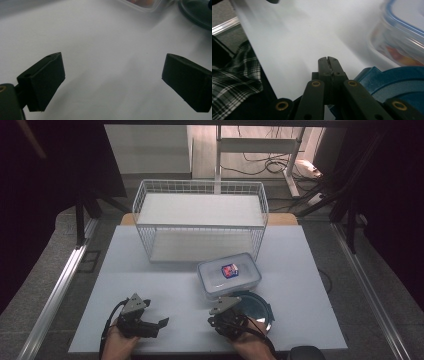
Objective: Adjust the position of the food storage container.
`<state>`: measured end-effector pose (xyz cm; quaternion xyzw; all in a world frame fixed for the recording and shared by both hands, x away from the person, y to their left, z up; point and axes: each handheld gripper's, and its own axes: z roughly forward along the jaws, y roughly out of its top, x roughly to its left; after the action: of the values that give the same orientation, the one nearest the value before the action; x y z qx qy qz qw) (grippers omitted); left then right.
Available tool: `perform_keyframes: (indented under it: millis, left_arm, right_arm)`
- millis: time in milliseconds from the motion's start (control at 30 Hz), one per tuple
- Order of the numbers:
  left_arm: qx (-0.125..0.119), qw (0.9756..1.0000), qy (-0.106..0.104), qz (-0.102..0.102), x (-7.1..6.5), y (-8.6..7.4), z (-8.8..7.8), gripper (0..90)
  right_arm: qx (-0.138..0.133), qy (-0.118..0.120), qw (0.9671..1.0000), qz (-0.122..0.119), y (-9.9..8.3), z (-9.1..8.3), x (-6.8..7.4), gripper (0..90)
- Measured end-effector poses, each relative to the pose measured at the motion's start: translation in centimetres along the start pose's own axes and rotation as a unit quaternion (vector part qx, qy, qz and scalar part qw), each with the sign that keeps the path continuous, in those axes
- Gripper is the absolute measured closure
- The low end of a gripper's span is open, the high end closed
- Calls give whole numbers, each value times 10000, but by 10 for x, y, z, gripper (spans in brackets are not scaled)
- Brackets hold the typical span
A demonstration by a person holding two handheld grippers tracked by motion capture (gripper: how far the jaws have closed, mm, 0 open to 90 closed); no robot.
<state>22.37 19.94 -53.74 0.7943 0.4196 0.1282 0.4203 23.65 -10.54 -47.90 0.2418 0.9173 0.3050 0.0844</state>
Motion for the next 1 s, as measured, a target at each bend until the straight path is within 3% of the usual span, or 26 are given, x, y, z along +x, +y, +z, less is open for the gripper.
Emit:
perform_keyframes:
  millis: [133, 267, 333, 600, 1000]
  left_arm:
    - [12, 10000, 8, -2, 0, 0, 0, 42]
    - [36, 10000, 5, -15, 0, 0, 1, 42]
    - [43, 10000, 6, -16, 0, 0, 1, 42]
    - [43, 10000, -1, -60, 1, 0, 1, 43]
    - [62, 10000, -9, -76, 1, -1, 1, 43]
  right_arm:
    - [14, -210, 9997, 103, -8, -7, -10, 897]
    - [5, -405, 9984, 400, -24, -20, -33, 896]
    - [16, -458, 9979, 453, -27, -23, -37, 897]
    - [-54, -844, 9909, 1047, -55, -48, -80, 896]
    - [-143, -1192, 9818, 1471, -78, -68, -119, 896]
